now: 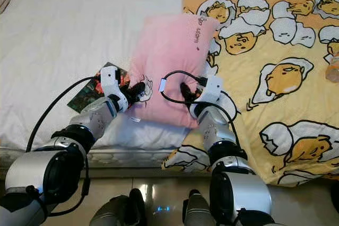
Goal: Clean up the room
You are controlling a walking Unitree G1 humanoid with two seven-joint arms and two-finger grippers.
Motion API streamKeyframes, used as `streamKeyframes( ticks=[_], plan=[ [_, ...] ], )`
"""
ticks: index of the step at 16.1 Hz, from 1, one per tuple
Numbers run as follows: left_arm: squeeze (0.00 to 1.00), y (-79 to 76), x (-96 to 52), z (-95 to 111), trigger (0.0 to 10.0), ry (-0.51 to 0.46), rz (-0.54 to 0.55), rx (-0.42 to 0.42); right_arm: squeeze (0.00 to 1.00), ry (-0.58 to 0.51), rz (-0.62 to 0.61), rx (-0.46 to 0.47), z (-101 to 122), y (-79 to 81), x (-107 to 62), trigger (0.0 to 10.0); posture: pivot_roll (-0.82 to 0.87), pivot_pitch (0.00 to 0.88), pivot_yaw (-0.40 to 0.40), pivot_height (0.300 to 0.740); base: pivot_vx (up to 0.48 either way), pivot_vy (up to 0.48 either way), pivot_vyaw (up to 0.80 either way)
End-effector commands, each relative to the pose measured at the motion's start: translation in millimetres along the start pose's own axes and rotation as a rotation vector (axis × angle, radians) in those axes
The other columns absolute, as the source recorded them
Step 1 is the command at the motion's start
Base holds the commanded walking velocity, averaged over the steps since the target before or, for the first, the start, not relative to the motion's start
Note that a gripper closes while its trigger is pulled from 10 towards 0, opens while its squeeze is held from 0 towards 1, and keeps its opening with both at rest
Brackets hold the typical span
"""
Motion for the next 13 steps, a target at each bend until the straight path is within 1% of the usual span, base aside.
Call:
streamKeyframes(
  ticks=[1, 3, 5, 6, 8, 10, 11, 12, 13],
  plan=[
    [0.0, -8.4, 3.0, -1.9, 0.0, 0.011, -0.018, -0.004, 0.0, 0.062, 0.005, 0.002, -21.3, 1.6, -3.7, 0.0, -0.25, 0.21, 0.065, 0.74, 0.0, 0.0, 0.0],
    [0.0, -6.4, 2.4, 2.8, 0.0, -0.012, -0.013, -0.013, 0.0, 0.039, -0.001, 0.011, -14.9, 0.4, -2.8, 0.0, -0.24, 0.21, 0.065, 0.74, 0.0, 0.0, 0.0],
    [0.0, -10.2, 2.9, 25.5, 0.0, -0.088, -0.032, -0.022, 0.0, -0.02, 0.004, 0.017, 4.3, 3.3, 1.0, 0.0, -0.24, 0.185, 0.068, 0.74, 0.0, 0.0, 0.0],
    [0.0, -17.9, 2.8, 48.1, 0.0, -0.155, -0.067, -0.008, 0.0, -0.075, 0.018, -0.003, 24.2, 8.1, 4.4, 0.0, -0.23, 0.159, 0.069, 0.74, 0.0, 0.0, 0.0],
    [0.0, -37.0, 1.2, 84.2, 0.0, -0.243, -0.141, 0.082, 0.0, -0.196, 0.05, -0.046, 70.1, 19.4, 8.8, 0.0, -0.22, 0.112, 0.07, 0.74, 0.0, 0.0, 0.0],
    [0.0, -52.4, -3.3, 113.0, 0.0, -0.315, -0.189, 0.193, 0.0, -0.332, 0.059, -0.097, 120.9, 25.4, 6.0, 0.0, -0.2, 0.03, 0.077, 0.74, 0.0, 0.0, 0.0],
    [0.0, -55.3, -7.0, 124.5, 0.0, -0.349, -0.201, 0.24, 0.0, -0.378, 0.048, -0.173, 138.3, 25.8, 2.4, 0.0, -0.19, 0.002, 0.083, 0.74, 0.0, 0.0, 0.0],
    [0.0, -55.0, -10.0, 131.4, 0.0, -0.374, -0.196, 0.28, 0.0, -0.408, 0.028, -0.258, 148.3, 24.7, -1.4, 0.0, -0.19, 0.0, 0.087, 0.74, 0.0, 0.0, 0.0],
    [0.0, -51.7, -11.6, 134.0, 0.0, -0.388, -0.171, 0.312, 0.0, -0.424, 0.004, -0.313, 153.3, 22.1, -4.3, 0.0, -0.19, 0.0, 0.093, 0.74, 0.0, 0.0, 0.0]
  ],
)
Point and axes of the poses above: a point about 5 cm out from each wrist's last joint towards the gripper, its own x axis pointing out of the wrist towards the gripper, its own z axis along the axis of the wrist's last joint, y = z × x, the point moved 6 cm from there along x, pointing out of the wrist towards the gripper, and after that the axes turned 7 degrees about -x, right-handed, at the moved point
